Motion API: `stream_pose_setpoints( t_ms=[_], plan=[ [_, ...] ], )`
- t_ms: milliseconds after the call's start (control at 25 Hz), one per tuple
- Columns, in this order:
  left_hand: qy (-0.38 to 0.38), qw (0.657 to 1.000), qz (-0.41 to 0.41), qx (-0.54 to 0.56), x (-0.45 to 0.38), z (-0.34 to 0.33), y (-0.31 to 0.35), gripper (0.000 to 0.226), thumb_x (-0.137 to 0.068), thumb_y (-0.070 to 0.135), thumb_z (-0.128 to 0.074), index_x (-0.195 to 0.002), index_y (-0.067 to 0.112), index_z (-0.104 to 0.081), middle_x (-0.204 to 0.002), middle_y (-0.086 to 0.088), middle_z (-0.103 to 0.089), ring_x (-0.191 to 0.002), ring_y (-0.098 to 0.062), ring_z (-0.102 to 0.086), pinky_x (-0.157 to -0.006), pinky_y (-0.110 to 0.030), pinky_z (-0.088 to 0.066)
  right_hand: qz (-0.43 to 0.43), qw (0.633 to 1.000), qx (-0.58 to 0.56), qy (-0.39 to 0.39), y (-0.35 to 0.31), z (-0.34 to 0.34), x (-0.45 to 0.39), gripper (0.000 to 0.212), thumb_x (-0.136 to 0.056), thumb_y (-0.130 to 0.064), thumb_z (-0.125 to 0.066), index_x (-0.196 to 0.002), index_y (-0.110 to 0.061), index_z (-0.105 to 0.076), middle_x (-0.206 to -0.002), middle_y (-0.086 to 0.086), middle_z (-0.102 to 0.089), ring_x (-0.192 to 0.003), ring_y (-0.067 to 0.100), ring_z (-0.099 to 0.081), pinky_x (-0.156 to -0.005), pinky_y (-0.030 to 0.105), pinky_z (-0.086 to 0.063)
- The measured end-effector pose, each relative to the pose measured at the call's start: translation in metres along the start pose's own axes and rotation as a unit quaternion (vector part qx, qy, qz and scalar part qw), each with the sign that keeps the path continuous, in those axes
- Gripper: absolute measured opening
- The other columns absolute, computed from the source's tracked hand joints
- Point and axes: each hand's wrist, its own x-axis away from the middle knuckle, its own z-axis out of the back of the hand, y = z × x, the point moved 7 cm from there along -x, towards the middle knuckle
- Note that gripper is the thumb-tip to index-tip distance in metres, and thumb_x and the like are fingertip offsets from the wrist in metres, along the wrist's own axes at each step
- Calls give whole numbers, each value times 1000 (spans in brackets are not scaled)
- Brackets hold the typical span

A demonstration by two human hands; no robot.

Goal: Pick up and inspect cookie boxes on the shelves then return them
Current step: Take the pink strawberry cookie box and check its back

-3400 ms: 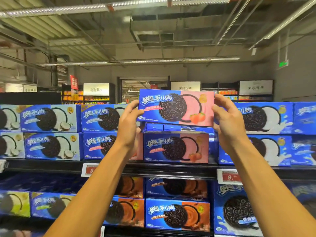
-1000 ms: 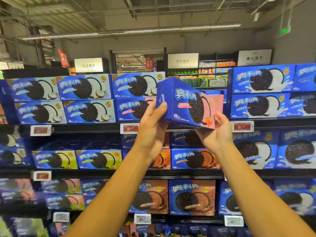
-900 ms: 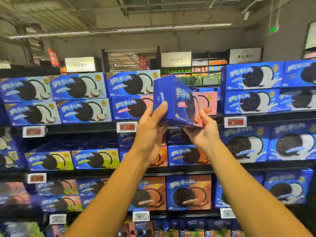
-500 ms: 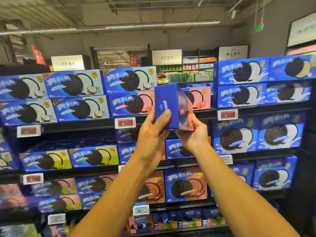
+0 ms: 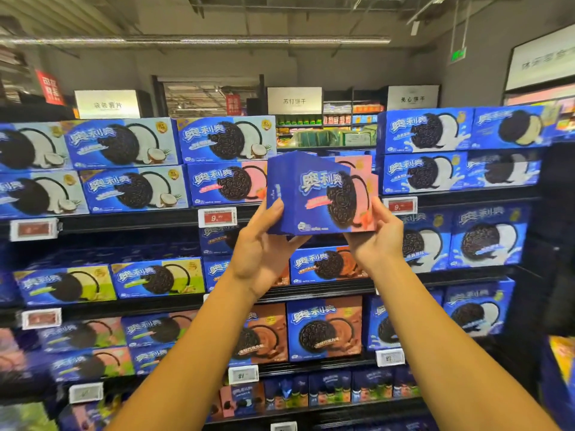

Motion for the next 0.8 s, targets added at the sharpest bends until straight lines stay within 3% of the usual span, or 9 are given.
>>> stream_pose_setpoints(
  t_ms=[80, 120, 240, 320, 440, 600, 800],
  plan=[
    [2, 997, 5, 83, -5, 10, -5, 79, -64, 34, -89, -133, 15, -58, -137, -15, -58, -127, -35, -53, -109, -58, -39, 32, 999, 7, -18, -17, -4, 7, 24, -102, -18, -47, -88, -13, -66, -56, -1, -59, -49, 11, -54, -57, 22, -53],
    [-1, 993, 4, 119, -8, 13, -9, 78, -65, 37, -87, -134, 15, -57, -142, -16, -54, -133, -37, -48, -109, -61, -37, 48, 998, 9, -32, -24, -6, 11, 27, -103, -18, -44, -87, -13, -66, -56, -2, -58, -47, 10, -51, -52, 21, -50],
    [21, 981, -8, 195, -18, 23, -23, 57, -85, 40, -63, -136, 17, -57, -147, -16, -50, -140, -40, -39, -111, -66, -30, 109, 990, 62, -63, -46, -13, 22, 27, -104, -13, -42, -107, -4, -68, -85, 7, -68, -61, 13, -57, -65, 29, -53],
    [36, 973, -20, 226, -25, 26, -33, 47, -92, 39, -51, -130, 16, -63, -145, -14, -52, -140, -40, -39, -111, -65, -30, 150, 979, 116, -70, -60, -12, 27, 24, -102, -12, -46, -118, -7, -64, -101, 7, -71, -75, 15, -64, -74, 29, -54],
    [35, 969, -33, 242, -33, 21, -41, 46, -93, 40, -47, -129, 16, -63, -145, -14, -53, -137, -40, -43, -109, -64, -34, 165, 974, 123, -93, -75, -14, 34, 20, -100, -10, -51, -112, -13, -66, -99, 1, -75, -81, 12, -71, -68, 23, -58],
    [43, 970, -43, 234, -40, 14, -50, 43, -91, 42, -49, -118, 16, -71, -133, -13, -63, -120, -37, -61, -100, -64, -44, 127, 976, 101, -146, -88, -19, 36, 23, -96, -13, -53, -116, -19, -61, -97, -1, -77, -78, 13, -73, -66, 26, -59],
    [112, 981, -68, 145, -45, 19, -43, 51, -89, 38, -56, -135, 17, -56, -137, -11, -59, -130, -32, -54, -102, -53, -48, 58, 981, 97, -159, -97, -12, 29, 32, -87, -20, -58, -119, -22, -61, -104, 2, -76, -83, 16, -71, -71, 29, -58]
  ],
)
